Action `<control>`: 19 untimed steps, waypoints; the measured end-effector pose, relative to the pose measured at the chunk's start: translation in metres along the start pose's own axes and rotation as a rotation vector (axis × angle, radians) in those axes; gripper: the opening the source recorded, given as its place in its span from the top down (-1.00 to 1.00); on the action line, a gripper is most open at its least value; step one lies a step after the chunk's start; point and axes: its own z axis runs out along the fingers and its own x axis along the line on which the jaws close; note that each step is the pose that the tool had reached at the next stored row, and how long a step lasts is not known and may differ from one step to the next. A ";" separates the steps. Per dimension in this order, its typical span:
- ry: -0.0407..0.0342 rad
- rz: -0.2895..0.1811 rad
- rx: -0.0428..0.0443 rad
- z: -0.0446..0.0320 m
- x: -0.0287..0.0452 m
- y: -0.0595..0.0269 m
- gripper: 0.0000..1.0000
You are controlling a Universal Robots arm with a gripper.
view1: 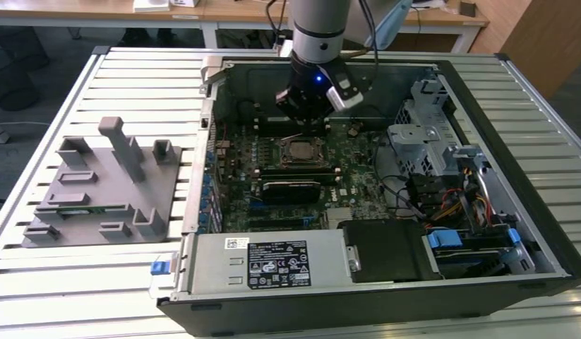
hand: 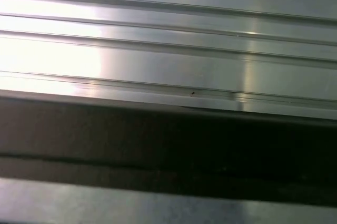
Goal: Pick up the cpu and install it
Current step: 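Install the first cpu locking lever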
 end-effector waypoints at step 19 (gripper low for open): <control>0.0000 0.000 -0.0024 0.0123 -0.0044 -0.0001 0.79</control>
